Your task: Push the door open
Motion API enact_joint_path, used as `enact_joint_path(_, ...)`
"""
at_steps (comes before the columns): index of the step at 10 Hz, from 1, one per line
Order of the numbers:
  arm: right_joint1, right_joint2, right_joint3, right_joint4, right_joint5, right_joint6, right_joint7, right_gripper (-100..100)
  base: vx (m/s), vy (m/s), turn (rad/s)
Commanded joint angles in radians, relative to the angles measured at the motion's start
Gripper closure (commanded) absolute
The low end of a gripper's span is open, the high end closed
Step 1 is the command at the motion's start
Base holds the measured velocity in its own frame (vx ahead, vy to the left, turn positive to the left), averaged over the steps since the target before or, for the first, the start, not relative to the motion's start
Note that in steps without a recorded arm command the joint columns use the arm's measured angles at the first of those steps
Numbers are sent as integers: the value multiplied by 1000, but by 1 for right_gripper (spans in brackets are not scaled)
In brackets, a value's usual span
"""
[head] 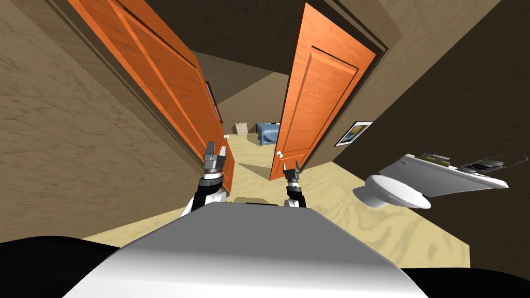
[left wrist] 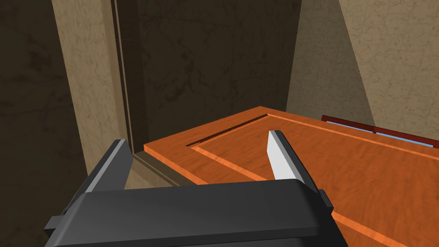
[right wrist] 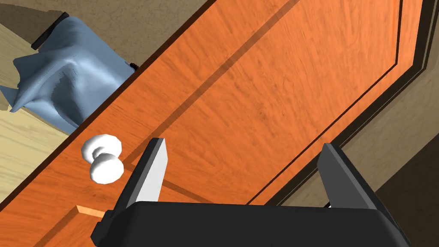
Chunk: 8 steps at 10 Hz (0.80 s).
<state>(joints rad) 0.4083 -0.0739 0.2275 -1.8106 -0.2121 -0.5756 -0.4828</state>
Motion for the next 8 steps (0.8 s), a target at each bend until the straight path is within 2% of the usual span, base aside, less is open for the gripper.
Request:
enact_joint_path(1, -15, 1, 23, 47, -24, -18, -30, -100, 75, -111, 134)
enact_joint_path(8, -65, -1, 116, 251, -133, -102, -165, -100, 70, -119, 115)
